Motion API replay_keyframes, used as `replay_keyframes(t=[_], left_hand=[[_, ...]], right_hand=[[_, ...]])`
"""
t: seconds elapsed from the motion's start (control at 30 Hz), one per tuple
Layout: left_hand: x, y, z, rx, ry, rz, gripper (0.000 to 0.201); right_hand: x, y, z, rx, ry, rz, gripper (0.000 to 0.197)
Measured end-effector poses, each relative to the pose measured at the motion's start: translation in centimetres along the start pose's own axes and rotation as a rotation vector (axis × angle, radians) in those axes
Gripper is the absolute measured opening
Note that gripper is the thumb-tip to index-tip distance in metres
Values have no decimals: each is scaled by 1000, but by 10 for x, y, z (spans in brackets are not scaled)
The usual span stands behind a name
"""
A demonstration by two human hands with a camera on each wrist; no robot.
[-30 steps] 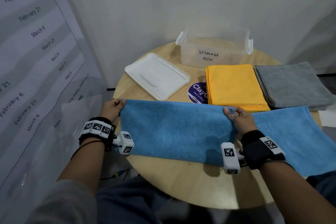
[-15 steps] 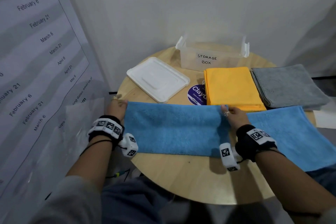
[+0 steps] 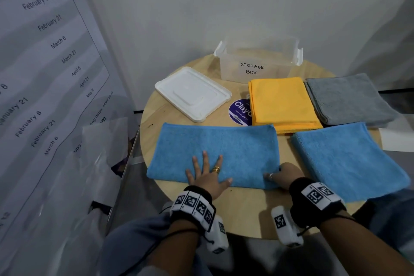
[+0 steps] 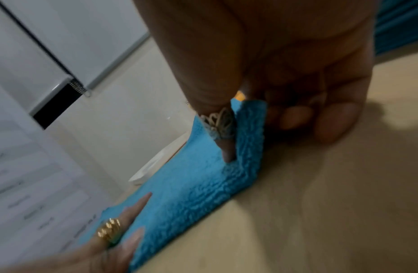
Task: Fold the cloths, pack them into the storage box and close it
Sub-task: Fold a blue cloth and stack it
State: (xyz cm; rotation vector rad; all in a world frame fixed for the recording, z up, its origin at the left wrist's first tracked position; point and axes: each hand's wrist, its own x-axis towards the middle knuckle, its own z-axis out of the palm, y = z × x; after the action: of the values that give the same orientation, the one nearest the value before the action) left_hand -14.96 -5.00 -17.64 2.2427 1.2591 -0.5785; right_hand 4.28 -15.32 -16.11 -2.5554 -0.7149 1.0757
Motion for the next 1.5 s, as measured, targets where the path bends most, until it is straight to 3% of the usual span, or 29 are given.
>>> replay_keyframes(t=[0.13, 0.27, 0.5, 0.57, 0.67, 0.73, 0.8, 0.83, 0.93, 1.07, 1.17, 1.3, 1.33, 1.4, 1.5], left_hand=[[-16, -9, 0, 10, -55, 62, 82], [-28, -17, 2, -94, -24, 72, 65], [-33, -30, 17, -88, 74, 92, 65], [-31, -37, 15, -346, 167, 143, 56], [-39, -53, -4, -1189, 372, 100, 38], [-43, -67, -20, -1661, 334, 50, 49], [-42, -84, -34, -1864, 276, 58, 65], [-42, -90, -39, -1860, 261, 57, 65], [-37, -102, -42, -1625, 322, -57, 38], [-29, -123, -34, -1237, 415, -34, 57], [-34, -128, -35, -1067, 435, 12, 58], [-51, -129, -37, -980, 492, 60, 55], [-53, -130, -37, -1005, 499, 66, 55], [-52, -135, -36, -1041, 493, 39, 57], [-40, -146, -29, -1027, 468, -142, 50]], right_hand=[[-7, 20, -2, 423, -88, -20, 33], [-32, 11, -13, 867, -150, -127, 22], [-62, -57, -11, 848, -144, -411, 15], [-72, -84, 1, 802, -179, -495, 10], [-76, -123, 32, 631, -181, -620, 6], [-75, -145, 58, 462, -189, -677, 18], [-74, -160, 84, 330, -206, -669, 26], [-75, -163, 93, 284, -231, -659, 31], [-77, -155, 102, 111, -273, -686, 50], [-62, -122, 95, -245, -247, -757, 72], [-47, -101, 94, -594, -209, -782, 96], [-42, -93, 95, -694, -212, -757, 110], [-44, -95, 94, -672, -223, -734, 111], [-45, -98, 95, -658, -250, -684, 95], [-44, -99, 100, -700, -274, -659, 74]])
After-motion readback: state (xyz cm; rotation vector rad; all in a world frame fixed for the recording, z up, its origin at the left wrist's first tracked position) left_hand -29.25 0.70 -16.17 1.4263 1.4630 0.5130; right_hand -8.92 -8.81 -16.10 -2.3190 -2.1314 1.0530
